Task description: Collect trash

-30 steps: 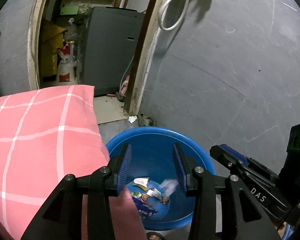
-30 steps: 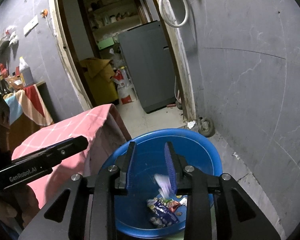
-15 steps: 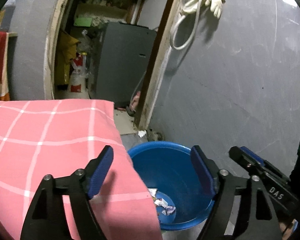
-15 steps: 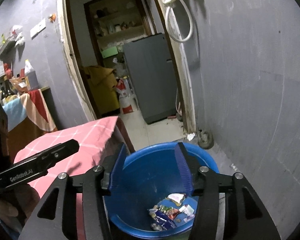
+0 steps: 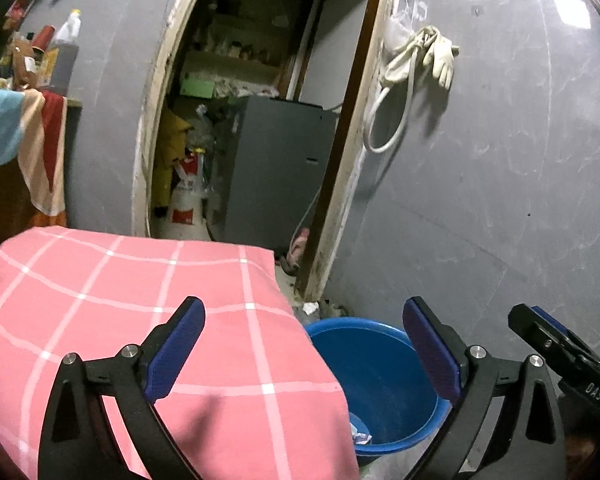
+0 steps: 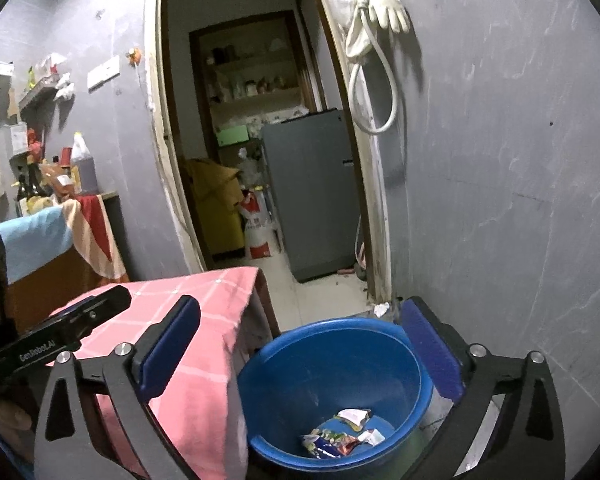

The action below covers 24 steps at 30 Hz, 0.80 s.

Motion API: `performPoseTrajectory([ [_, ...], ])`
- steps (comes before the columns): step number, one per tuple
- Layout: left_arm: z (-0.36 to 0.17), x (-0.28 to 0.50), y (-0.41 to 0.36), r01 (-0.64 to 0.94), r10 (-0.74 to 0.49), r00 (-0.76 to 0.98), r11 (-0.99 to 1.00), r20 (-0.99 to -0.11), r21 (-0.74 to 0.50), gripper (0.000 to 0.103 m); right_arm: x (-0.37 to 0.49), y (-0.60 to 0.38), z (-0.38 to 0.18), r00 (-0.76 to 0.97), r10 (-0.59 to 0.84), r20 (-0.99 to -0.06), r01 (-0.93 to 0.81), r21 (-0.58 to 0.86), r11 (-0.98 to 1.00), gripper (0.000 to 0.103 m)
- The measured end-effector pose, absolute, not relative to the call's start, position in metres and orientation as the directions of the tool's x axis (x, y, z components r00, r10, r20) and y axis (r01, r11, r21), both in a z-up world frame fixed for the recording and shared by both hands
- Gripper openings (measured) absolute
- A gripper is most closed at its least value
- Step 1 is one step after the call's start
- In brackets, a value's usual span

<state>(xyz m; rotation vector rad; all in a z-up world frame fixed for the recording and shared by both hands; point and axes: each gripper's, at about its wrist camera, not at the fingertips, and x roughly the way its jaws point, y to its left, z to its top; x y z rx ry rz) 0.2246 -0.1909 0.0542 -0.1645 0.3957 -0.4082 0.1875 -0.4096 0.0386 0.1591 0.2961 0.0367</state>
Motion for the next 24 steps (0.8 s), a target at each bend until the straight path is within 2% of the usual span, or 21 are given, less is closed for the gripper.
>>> performPoseTrajectory([
  [2, 0.057, 0.216, -0.185, 0.345, -0.403, 0.855, 0.912, -0.326, -0.224, 0.101, 0.181, -0.406, 0.04, 0.958, 0.056, -0.28, -0.013, 0.153, 0.988, 0.103],
  [13, 0.065, 0.177, -0.168, 0.337, -0.377, 0.886, 0.924, -0.269, -0.182, 0.101, 0.144, -0.387, 0.051, 0.973, 0.052, -0.223, -0.02, 0.143, 0.99, 0.103],
  [24, 0.053, 0.134, -0.156, 0.316, -0.341, 0.909, 0.939, -0.239, -0.138, 0.101, 0.107, -0.371, 0.038, 0.981, 0.03, -0.191, -0.005, 0.133, 0.991, 0.103],
])
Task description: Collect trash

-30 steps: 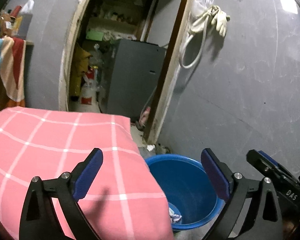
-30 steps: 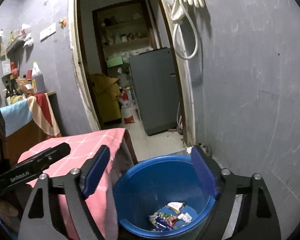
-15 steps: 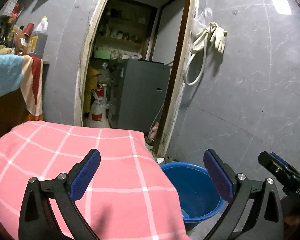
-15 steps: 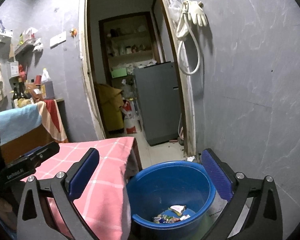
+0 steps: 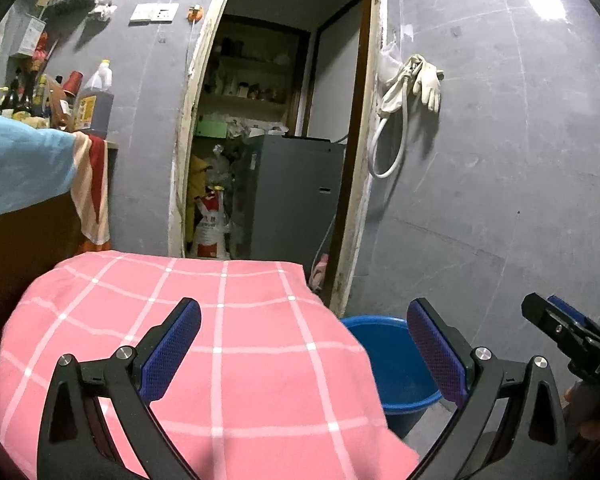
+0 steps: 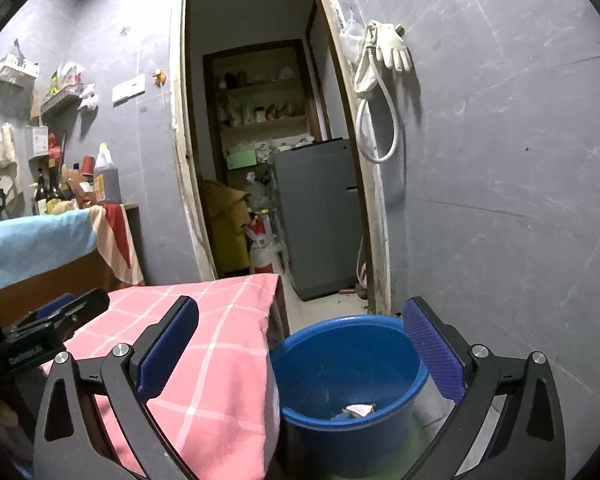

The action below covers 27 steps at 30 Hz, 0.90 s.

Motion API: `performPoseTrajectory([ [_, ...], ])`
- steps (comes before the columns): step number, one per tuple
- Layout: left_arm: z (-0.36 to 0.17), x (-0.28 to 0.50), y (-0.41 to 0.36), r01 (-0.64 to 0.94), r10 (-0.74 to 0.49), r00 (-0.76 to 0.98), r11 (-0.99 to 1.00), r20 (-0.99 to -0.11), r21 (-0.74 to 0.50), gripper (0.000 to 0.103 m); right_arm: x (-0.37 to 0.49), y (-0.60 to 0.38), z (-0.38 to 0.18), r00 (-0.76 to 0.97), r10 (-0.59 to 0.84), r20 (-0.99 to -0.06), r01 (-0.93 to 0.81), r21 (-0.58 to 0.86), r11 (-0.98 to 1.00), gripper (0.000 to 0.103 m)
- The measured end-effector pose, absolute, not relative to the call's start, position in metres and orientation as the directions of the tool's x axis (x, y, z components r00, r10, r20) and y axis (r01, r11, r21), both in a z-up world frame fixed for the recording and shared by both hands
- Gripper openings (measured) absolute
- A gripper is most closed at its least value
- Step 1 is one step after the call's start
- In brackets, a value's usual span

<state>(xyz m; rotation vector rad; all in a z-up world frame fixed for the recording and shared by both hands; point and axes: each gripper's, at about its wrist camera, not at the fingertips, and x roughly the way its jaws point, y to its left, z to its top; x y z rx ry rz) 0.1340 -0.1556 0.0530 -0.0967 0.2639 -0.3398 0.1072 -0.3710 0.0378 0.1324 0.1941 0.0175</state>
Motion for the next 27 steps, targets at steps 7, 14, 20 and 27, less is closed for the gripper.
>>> performPoseTrajectory([
  [7, 0.038, 0.116, -0.148, 0.285, -0.306, 0.923, 0.951, -0.232, -0.12, 0.101, 0.087, -0.367, 0.024, 0.984, 0.009, -0.176, 0.013, 0.121, 0.993, 0.103],
  [14, 0.026, 0.098, -0.144, 0.263, -0.277, 0.936, 0.961, -0.218, -0.09, 0.101, 0.078, -0.364, 0.01, 0.983, 0.007, -0.183, 0.015, 0.119, 0.993, 0.103],
  [20, 0.018, 0.089, -0.144, 0.252, -0.26, 0.943, 0.966, -0.207, -0.062, 0.101, 0.071, -0.361, 0.001, 0.982, 0.001, -0.187, 0.019, 0.104, 0.994, 0.103],
  [27, 0.007, 0.087, -0.145, 0.248, -0.252, 0.943, 0.968, -0.219, -0.046, 0.101, 0.069, -0.356, -0.006, 0.98, -0.001, -0.198, 0.021, 0.097, 0.995, 0.103],
])
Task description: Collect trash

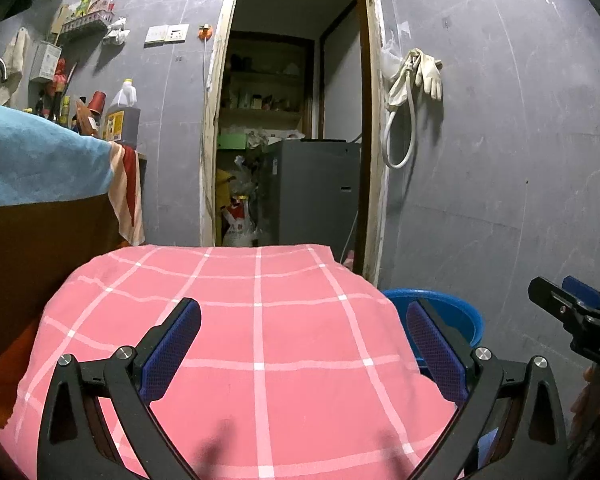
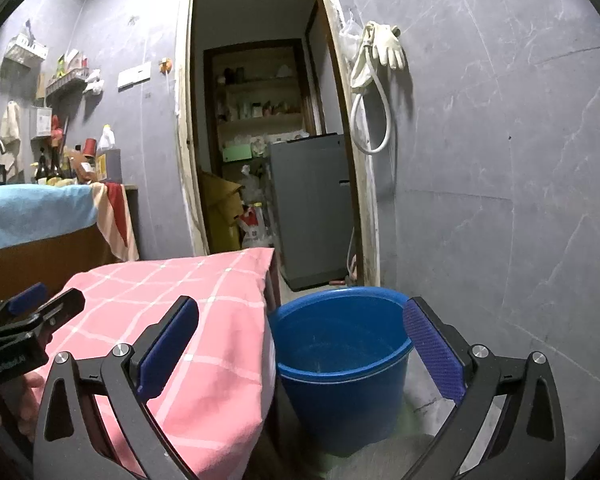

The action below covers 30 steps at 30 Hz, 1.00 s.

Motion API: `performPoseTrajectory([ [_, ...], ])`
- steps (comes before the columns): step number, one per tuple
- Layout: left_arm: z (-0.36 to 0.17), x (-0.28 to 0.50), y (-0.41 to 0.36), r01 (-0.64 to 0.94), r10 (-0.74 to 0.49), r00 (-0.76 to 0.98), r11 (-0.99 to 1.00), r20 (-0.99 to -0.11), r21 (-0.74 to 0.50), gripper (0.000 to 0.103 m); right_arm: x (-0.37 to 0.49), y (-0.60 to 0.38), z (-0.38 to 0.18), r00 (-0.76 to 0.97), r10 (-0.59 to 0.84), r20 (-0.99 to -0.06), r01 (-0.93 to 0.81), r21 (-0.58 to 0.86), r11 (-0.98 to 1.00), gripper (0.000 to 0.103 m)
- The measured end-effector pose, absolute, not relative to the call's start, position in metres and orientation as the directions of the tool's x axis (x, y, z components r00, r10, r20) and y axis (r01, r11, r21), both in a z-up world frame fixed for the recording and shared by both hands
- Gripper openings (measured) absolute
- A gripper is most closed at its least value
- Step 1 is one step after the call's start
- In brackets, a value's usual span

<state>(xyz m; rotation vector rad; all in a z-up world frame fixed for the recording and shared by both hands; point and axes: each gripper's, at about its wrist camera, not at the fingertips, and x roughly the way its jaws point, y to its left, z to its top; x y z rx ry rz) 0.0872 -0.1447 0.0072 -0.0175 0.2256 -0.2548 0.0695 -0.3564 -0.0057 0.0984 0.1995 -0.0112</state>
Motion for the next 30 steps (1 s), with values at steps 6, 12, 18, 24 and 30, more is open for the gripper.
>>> performPoseTrajectory([
  [6, 0.0025, 0.0897, -0.1422, 0.243, -0.249, 0.941, 0.969, -0.231, -0.054, 0.101, 0.0701, -0.3575, -0.0084, 0.978, -0.002, -0.208, 0.024, 0.101, 0.995, 0.103],
  [12, 0.0015, 0.0887, -0.1418, 0.244, -0.249, 0.94, 0.968, -0.231, -0.053, 0.101, 0.0703, -0.3574, -0.0091, 0.977, 0.0, -0.213, 0.023, 0.103, 0.994, 0.103],
  [18, 0.0017, 0.0887, -0.1417, 0.243, -0.249, 0.941, 0.968, -0.231, -0.055, 0.101, 0.0705, -0.3572, -0.0094, 0.977, -0.001, -0.212, 0.023, 0.103, 0.994, 0.103],
  [24, -0.0007, 0.0895, -0.1405, 0.241, -0.248, 0.94, 0.969, -0.233, -0.058, 0.101, 0.0704, -0.3566, -0.0093, 0.977, -0.001, -0.212, 0.023, 0.102, 0.995, 0.103],
  [30, -0.0005, 0.0895, -0.1403, 0.241, -0.248, 0.941, 0.969, -0.232, -0.057, 0.101, 0.0704, -0.356, -0.0092, 0.977, -0.001, -0.213, 0.024, 0.103, 0.994, 0.103],
])
